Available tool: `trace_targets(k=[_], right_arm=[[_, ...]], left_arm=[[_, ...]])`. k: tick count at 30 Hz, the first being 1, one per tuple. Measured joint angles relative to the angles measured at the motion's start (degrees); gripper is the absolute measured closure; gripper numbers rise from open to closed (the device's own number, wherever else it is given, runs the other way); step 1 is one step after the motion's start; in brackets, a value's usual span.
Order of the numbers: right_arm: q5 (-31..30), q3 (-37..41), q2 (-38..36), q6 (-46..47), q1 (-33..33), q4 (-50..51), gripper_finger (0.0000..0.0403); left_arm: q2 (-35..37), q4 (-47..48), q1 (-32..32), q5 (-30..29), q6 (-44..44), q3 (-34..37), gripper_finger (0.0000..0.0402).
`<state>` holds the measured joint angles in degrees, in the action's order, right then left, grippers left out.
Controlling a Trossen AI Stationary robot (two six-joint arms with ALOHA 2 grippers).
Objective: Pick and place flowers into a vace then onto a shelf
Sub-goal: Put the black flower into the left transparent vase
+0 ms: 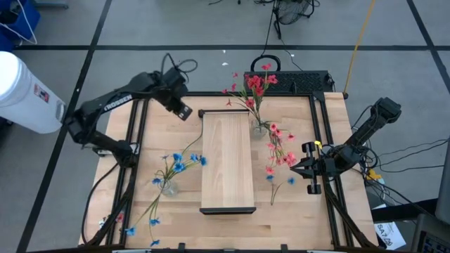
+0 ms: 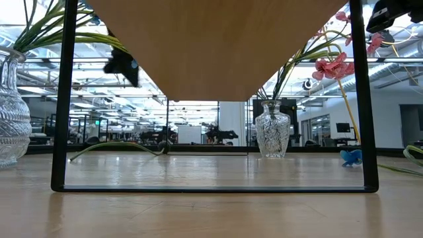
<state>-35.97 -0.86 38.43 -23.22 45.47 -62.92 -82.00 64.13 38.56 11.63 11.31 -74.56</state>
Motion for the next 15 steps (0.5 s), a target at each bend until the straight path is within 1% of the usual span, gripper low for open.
trace_targets(k=[2, 4, 7, 11, 15], right_arm=[[0.0, 0.0, 0.0, 0.0, 0.0, 0.0, 0.0394], [0.0, 0.0, 0.0, 0.0, 0.0, 0.0, 0.0394], [0.0, 0.0, 0.0, 0.0, 0.0, 0.0, 0.0394], [0.0, 0.0, 0.0, 0.0, 0.0, 0.2, 0.0394], [0.0, 0.0, 0.0, 0.0, 0.0, 0.2, 0.0394]], left_arm=[[-1.0, 3.6, -0.3, 5.6, -0.6, 0.1, 0.0397], [-1.7, 2.4, -1.0, 7.2, -2.0, 0.2, 0.0391], [-2.1, 1.5, -2.6, 9.3, 0.5, 0.7, 0.0378], [-2.1, -3.2, -5.2, 5.6, 0.8, 2.7, 0.0375], [-2.1, -4.2, -6.6, 4.6, 1.1, 5.3, 0.0387]])
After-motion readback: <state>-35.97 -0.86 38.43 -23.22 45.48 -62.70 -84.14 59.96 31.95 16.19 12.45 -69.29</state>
